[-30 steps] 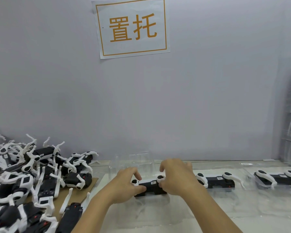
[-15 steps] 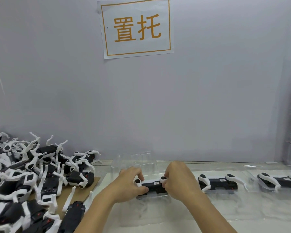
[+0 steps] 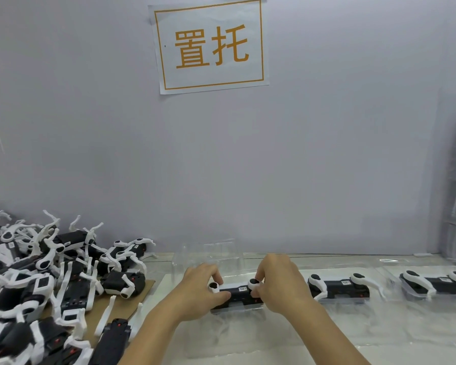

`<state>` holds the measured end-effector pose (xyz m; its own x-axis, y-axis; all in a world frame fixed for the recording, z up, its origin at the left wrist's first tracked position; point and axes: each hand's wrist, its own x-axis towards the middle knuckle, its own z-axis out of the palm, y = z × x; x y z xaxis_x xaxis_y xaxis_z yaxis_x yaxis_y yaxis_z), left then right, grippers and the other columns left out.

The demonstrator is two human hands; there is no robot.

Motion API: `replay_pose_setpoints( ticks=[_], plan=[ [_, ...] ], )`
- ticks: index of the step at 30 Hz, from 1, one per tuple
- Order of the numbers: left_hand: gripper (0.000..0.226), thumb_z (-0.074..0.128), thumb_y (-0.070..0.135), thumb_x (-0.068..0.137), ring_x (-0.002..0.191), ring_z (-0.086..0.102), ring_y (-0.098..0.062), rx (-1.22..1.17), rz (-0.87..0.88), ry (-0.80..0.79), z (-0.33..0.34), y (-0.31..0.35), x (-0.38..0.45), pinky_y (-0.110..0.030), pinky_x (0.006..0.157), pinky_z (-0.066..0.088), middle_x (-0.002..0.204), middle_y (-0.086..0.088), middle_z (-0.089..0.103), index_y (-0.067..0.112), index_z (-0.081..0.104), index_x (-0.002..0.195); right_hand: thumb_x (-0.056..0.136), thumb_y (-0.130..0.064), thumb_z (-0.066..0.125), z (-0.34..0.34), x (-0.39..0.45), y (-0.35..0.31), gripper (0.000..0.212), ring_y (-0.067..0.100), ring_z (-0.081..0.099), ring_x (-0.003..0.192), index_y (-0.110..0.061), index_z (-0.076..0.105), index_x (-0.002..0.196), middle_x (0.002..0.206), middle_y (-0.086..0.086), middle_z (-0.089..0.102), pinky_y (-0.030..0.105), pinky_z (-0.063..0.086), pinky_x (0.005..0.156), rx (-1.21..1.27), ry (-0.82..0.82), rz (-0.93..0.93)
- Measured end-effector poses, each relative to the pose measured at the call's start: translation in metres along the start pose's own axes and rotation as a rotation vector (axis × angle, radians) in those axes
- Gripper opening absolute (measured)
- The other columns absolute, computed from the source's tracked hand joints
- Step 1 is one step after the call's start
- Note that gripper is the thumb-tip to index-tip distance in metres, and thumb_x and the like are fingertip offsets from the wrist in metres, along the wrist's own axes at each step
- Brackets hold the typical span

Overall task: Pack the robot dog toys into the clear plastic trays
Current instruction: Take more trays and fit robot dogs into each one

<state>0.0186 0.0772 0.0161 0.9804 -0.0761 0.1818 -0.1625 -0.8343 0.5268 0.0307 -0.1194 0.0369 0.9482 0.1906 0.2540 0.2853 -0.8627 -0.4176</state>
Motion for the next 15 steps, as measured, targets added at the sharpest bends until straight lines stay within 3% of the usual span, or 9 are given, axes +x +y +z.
replay_pose_setpoints(
  ticks=[5,7,9,15],
  plan=[
    [0.019,0.065,0.04,0.088,0.115,0.038,-0.006,-0.002,-0.014,0.008,-0.0007,0.0012,-0.0006,-0.008,0.075,0.032,0.114,0.015,0.05,0.028,0.052,0.097,0.088,-0.035,0.07,-0.0055,0.0007,0.0015,0.026,0.024,0.061,0.069,-0.01,0.075,0.088,0.075,0.004,0.065,0.026,0.043,0.055,-0.051,-0.028,-0.032],
    [0.02,0.065,0.043,0.089,0.116,0.038,-0.008,-0.01,-0.019,0.007,-0.0012,0.0018,-0.0009,-0.011,0.077,0.034,0.114,0.014,0.051,0.029,0.052,0.096,0.091,-0.034,0.067,-0.0033,0.0013,0.0016,0.024,0.023,0.066,0.087,-0.013,0.073,0.101,0.093,0.004,0.07,0.029,0.052,0.07,-0.049,-0.003,-0.061],
    [0.022,0.064,0.046,0.089,0.118,0.038,-0.008,-0.026,-0.024,0.009,-0.0017,0.0027,-0.0019,-0.016,0.079,0.037,0.114,0.014,0.051,0.028,0.053,0.095,0.091,-0.031,0.066,0.0003,-0.0001,-0.0004,0.027,0.02,0.063,0.107,-0.022,0.069,0.116,0.115,-0.001,0.066,0.031,0.051,0.088,0.013,0.008,-0.088],
    [0.015,0.057,0.043,0.094,0.117,0.042,-0.008,-0.051,-0.048,0.043,-0.0017,0.0049,-0.0019,-0.018,0.079,0.037,0.119,0.012,0.052,0.03,0.052,0.096,0.09,-0.025,0.065,0.0026,-0.0003,0.0007,0.023,0.016,0.062,0.106,-0.028,0.072,0.112,0.117,-0.005,0.066,0.028,0.051,0.086,0.062,-0.043,-0.084]
  ],
)
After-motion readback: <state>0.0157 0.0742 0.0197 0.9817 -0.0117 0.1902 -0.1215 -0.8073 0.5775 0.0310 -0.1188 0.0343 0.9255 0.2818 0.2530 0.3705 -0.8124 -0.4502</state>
